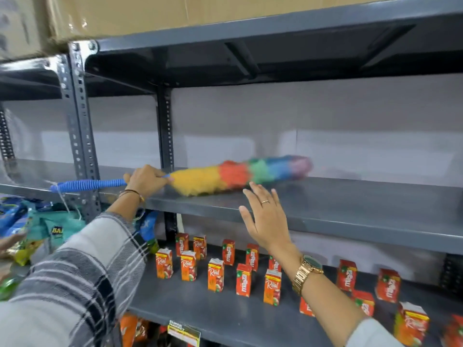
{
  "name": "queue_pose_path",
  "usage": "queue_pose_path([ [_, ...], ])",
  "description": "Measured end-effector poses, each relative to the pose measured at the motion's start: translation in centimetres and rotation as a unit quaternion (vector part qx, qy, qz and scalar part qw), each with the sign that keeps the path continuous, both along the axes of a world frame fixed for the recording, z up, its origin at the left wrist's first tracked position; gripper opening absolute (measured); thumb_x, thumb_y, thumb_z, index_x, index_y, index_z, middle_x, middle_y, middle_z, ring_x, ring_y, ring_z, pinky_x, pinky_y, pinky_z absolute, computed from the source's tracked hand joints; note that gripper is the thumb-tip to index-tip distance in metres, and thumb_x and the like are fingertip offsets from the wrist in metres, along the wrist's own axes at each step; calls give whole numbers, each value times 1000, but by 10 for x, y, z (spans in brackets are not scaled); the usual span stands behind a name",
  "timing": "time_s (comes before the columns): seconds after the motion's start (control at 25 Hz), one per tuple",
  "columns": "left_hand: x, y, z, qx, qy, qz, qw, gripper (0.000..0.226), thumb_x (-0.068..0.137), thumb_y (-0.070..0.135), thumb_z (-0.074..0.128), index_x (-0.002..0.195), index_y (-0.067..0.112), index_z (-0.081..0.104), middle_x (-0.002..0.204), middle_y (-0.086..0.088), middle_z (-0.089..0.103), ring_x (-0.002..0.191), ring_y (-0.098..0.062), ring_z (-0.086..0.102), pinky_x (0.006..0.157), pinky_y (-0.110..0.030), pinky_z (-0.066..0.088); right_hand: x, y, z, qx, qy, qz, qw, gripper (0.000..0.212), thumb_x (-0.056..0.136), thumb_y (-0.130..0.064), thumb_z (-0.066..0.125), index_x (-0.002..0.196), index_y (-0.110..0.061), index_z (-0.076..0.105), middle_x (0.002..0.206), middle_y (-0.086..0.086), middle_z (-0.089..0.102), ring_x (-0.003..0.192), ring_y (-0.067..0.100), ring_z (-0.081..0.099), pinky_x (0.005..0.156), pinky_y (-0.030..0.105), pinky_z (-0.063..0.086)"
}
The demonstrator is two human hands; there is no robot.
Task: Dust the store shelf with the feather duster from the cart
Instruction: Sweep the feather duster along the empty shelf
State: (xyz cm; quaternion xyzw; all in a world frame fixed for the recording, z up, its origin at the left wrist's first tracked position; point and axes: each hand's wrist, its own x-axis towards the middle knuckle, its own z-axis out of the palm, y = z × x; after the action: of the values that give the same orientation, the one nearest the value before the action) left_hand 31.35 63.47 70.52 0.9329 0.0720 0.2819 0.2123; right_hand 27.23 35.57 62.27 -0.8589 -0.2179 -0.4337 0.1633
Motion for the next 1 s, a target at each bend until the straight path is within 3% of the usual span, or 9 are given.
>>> queue_pose_path([
  [0.12,-7,10,-7,59,56,38,996,36,87,43,61,101,13,74,104,-14,71,105,-32,58,98,-43,32,4,21,-2,-11,10,26,1000,39,94,-27,50,128,-7,49,140,16,46,131,30,38,111,47,14],
  [0.24,-5,-9,5,78,-22,109,991,33,90,35,56,95,6,71,104,-17,70,99,-34,61,101,-44,32,7,40,0,-15,10,36,999,39,94,-26,51,127,-6,50,138,17,47,129,30,41,110,50,19],
  [0.36,-9,17,4,74,29,51,996,38,89,43,58,105,11,71,109,-15,70,107,-33,58,100,-43,33,15,52,4,-21,23,37,999,42,96,-30,45,131,-7,45,141,16,44,132,29,36,112,49,15],
  [0.44,-15,25,-7,86,65,61,992,39,89,45,57,110,15,70,114,-12,69,110,-31,57,102,-43,31,20,57,7,-26,28,35,999,43,97,-33,42,133,-9,42,143,15,41,134,28,33,113,47,12],
  [0.6,-14,11,-7,67,-9,134,989,34,91,37,56,99,6,70,105,-19,70,101,-34,62,105,-45,28,27,65,10,-37,25,34,998,43,97,-31,43,132,-7,43,143,16,41,133,29,34,112,48,15],
  [0.72,-21,42,-7,82,52,61,993,38,89,43,58,111,15,69,115,-14,69,110,-33,58,105,-45,27,33,70,14,-57,28,26,998,45,97,-33,41,133,-7,41,144,16,40,133,31,32,113,48,14],
  [0.88,-15,35,-1,105,-6,197,975,33,92,37,54,102,10,70,101,-13,72,97,-29,64,108,-44,26,38,71,15,-58,25,29,998,45,97,-34,39,134,-7,40,145,14,38,135,28,30,113,47,12],
  [1.0,-15,65,4,105,40,156,981,37,90,43,56,107,14,70,108,-12,71,103,-29,61,104,-43,28,39,71,12,-55,25,39,997,45,97,-31,41,133,-4,40,144,18,38,135,31,30,113,48,13],
])
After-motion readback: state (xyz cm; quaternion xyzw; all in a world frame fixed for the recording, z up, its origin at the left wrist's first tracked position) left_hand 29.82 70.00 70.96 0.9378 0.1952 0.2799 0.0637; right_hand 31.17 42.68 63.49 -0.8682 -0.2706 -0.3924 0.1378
